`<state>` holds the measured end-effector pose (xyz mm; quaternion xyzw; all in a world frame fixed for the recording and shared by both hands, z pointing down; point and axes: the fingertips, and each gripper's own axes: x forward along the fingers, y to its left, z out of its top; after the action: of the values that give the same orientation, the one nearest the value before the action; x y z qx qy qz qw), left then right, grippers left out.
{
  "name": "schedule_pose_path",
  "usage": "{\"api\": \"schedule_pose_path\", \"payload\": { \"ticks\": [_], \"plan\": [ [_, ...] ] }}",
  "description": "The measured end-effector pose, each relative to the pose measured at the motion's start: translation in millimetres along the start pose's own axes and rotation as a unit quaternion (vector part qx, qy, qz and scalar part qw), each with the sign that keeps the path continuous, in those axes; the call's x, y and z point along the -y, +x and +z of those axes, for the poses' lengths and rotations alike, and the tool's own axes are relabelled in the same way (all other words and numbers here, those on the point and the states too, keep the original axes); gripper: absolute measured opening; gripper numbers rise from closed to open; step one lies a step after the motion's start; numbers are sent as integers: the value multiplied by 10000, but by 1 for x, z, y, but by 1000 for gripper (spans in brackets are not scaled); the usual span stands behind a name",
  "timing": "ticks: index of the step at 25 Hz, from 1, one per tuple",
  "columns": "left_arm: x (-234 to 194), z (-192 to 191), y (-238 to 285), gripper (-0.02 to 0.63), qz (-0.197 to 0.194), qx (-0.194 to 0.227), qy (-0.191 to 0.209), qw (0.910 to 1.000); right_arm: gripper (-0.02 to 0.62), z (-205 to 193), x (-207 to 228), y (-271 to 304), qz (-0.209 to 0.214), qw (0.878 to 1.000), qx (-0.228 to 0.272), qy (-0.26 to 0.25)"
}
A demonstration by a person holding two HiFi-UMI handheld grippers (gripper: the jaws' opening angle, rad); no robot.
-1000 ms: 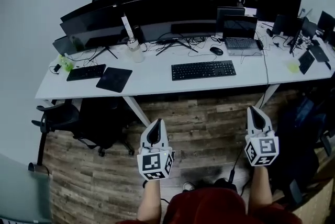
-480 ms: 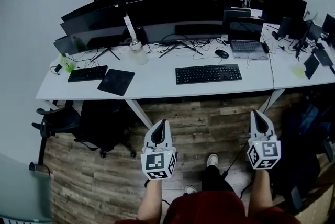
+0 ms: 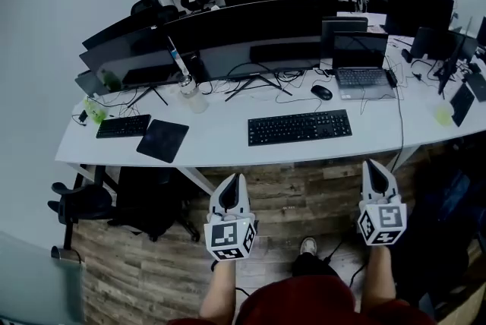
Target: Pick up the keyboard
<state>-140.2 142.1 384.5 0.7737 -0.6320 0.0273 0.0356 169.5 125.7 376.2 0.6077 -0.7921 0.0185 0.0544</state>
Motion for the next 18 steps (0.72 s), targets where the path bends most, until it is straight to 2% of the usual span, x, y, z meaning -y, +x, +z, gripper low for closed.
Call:
{"api": "schedule_pose_path", "payload": {
  "ticks": [10,18],
  "plan": [
    [48,15,105,6,33,-90,169,9998,-6,-1,88,73,93,9999,-14,39],
    [64,15,148,6,176,-219,292,9992,-5,-12,130,105,96,9995,-46,284]
  ]
}}
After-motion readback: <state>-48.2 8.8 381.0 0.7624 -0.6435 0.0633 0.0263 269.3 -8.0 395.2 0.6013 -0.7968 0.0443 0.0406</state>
